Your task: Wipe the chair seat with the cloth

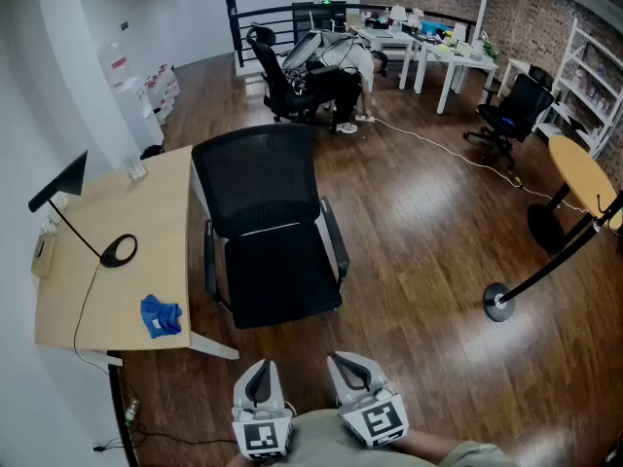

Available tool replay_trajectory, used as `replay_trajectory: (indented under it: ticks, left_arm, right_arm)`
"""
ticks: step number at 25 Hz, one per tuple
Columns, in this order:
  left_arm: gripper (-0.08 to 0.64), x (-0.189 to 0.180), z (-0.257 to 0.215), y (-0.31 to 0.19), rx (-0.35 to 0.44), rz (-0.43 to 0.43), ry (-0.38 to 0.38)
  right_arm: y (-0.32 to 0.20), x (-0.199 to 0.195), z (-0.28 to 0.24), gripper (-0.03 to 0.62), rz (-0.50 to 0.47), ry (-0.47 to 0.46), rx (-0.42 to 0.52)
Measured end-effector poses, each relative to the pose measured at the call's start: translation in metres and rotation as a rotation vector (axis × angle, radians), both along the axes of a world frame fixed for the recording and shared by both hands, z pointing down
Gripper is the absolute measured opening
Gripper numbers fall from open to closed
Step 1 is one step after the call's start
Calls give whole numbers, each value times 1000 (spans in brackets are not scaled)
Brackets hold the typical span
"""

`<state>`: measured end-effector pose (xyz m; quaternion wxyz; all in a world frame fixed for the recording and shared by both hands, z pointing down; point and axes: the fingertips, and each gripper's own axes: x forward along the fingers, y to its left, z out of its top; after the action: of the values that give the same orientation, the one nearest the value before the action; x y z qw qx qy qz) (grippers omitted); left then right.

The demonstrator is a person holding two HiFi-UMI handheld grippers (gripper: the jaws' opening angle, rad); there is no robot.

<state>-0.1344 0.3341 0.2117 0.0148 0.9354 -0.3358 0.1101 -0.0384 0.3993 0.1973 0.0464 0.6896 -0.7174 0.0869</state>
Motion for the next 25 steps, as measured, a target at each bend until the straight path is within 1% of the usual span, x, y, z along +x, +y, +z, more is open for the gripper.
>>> replay_trajectory:
  ticks: [5,14,19,25]
  left_arm:
    - [5,22,1,13,-2,-9,-8]
    - [5,56,6,34,7,-26,-53]
    - [5,58,9,40,2,-56,-82]
    - [4,49,12,32,-11,-100,-98]
  right_arm:
    - [11,23,3,0,-6,-7,7]
    - [26,56,12,0,-39,-67,12]
    - [27,62,17,0,-69,-97,12]
    - [12,57,17,0,-102,-112,9]
